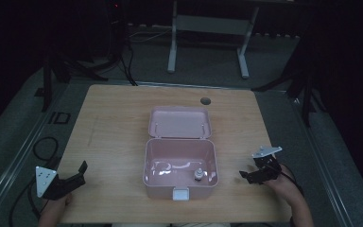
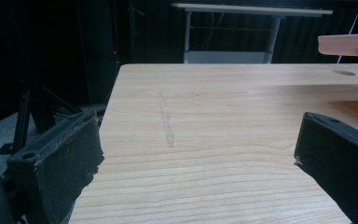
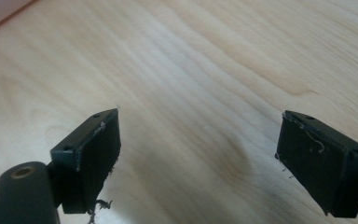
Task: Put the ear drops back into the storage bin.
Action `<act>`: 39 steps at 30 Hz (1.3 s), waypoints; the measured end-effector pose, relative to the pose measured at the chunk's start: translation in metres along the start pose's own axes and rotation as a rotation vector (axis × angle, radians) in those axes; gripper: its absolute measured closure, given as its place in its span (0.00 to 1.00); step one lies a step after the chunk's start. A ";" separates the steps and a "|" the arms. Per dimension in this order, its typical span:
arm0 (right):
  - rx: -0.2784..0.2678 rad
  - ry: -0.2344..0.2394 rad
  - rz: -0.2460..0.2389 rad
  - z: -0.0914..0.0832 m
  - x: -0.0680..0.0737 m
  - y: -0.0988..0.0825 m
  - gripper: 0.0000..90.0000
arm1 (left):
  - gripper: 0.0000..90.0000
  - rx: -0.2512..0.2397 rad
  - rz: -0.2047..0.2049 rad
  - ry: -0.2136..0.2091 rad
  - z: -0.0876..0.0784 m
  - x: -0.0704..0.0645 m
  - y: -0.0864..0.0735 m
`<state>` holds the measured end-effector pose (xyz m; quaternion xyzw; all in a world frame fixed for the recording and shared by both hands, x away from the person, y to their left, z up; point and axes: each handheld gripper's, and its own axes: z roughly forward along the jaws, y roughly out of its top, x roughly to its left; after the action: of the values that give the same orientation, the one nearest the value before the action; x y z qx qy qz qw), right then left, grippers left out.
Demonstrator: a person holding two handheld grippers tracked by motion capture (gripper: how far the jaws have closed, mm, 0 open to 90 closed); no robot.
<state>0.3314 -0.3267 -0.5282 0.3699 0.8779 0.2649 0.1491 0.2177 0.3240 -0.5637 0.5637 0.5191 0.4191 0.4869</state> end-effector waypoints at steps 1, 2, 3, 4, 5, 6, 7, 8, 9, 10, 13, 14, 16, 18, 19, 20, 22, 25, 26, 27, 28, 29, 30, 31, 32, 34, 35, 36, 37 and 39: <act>-0.012 -0.018 0.012 0.001 0.000 -0.001 0.15 | 0.01 0.000 0.000 0.000 0.000 0.000 0.000; -0.027 -0.039 0.029 0.001 0.000 -0.003 0.15 | 0.01 0.000 0.000 0.000 0.000 0.000 0.000; -0.044 -0.057 0.047 0.002 0.000 -0.004 0.14 | 0.01 0.000 0.000 0.000 0.000 0.000 0.000; -0.061 -0.082 0.064 0.003 0.000 -0.005 0.14 | 0.01 0.000 0.000 0.000 0.000 0.000 0.000; -0.084 -0.105 0.086 0.003 0.000 -0.006 0.14 | 0.01 0.000 0.000 0.000 0.000 0.000 0.000; -0.110 -0.120 0.108 0.003 0.000 -0.007 0.14 | 0.01 -0.001 0.000 0.000 0.000 0.000 0.000; -0.131 -0.142 0.123 0.003 0.001 -0.008 0.14 | 0.01 0.000 0.000 0.000 0.000 0.000 0.000; -0.148 -0.164 0.136 0.003 0.001 -0.009 0.14 | 0.01 0.000 0.000 0.000 0.000 0.000 0.000; -0.163 -0.179 0.145 0.004 0.002 -0.010 0.14 | 0.01 -0.001 0.000 0.000 0.000 0.000 0.000; -0.171 -0.201 0.161 0.005 0.002 -0.011 0.14 | 0.01 -0.001 0.000 0.000 0.000 0.000 0.000; -0.191 -0.238 0.194 0.007 0.004 -0.015 0.14 | 0.01 -0.001 0.000 0.000 0.000 0.000 0.000; -0.192 -0.263 0.200 0.008 0.005 -0.016 0.14 | 0.01 -0.001 0.000 0.000 0.000 0.000 0.000; -0.208 -0.292 0.227 0.008 0.006 -0.017 0.14 | 0.01 -0.001 0.000 0.000 0.000 0.000 0.000; -0.226 -0.331 0.256 0.008 0.007 -0.019 0.14 | 0.01 0.000 0.000 0.000 0.000 0.000 0.000; -0.238 -0.342 0.266 0.008 0.007 -0.019 0.14 | 0.01 -0.001 0.000 0.000 0.000 0.000 0.000; -0.246 -0.361 0.272 0.008 0.007 -0.020 0.14 | 0.01 -0.001 0.000 0.000 0.000 0.000 0.000; -0.279 -0.387 0.298 0.007 0.006 -0.022 0.14 | 0.01 -0.001 0.000 0.000 0.000 0.000 0.000; -0.323 -0.420 0.334 0.005 0.005 -0.027 0.14 | 0.01 0.000 0.000 0.000 0.000 0.000 0.000; -0.339 -0.429 0.341 0.004 0.005 -0.028 0.14 | 0.01 0.000 0.000 0.000 0.000 0.000 0.000; -0.349 -0.433 0.346 0.003 0.005 -0.029 0.14 | 0.01 0.000 -0.001 -0.001 0.000 0.000 0.000; -0.355 -0.428 0.351 0.003 0.005 -0.029 0.14 | 0.01 0.000 0.000 -0.001 0.000 0.000 0.000; -0.359 -0.434 0.352 0.003 0.005 -0.029 0.14 | 0.01 -0.001 0.000 -0.001 0.000 0.000 0.000; -0.363 -0.438 0.351 0.003 0.005 -0.029 0.14 | 0.01 -0.001 0.000 -0.001 0.000 0.000 0.000; -0.363 -0.433 0.348 0.004 0.006 -0.029 0.14 | 0.01 -0.001 0.000 -0.001 0.000 0.000 0.000; -0.351 -0.434 0.343 0.005 0.006 -0.029 0.14 | 0.01 0.000 -0.001 -0.001 0.000 0.000 0.000; -0.338 -0.446 0.327 0.008 0.008 -0.028 0.14 | 0.01 -0.001 -0.001 -0.001 0.000 0.000 0.000; -0.332 -0.446 0.318 0.008 0.008 -0.028 0.14 | 0.01 0.000 -0.001 -0.001 0.000 0.000 0.000; -0.329 -0.449 0.319 0.009 0.008 -0.028 0.14 | 0.01 0.000 -0.001 0.000 0.000 0.000 0.000; -0.332 -0.448 0.319 0.009 0.008 -0.028 0.14 | 0.01 0.000 -0.001 0.000 0.000 0.000 0.000; -0.337 -0.445 0.329 0.008 0.007 -0.029 0.14 | 0.01 0.000 -0.001 0.000 0.000 0.000 0.000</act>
<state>0.3136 -0.3355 -0.5515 0.5259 0.6960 0.3398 0.3515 0.2178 0.3242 -0.5637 0.5634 0.5196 0.4188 0.4870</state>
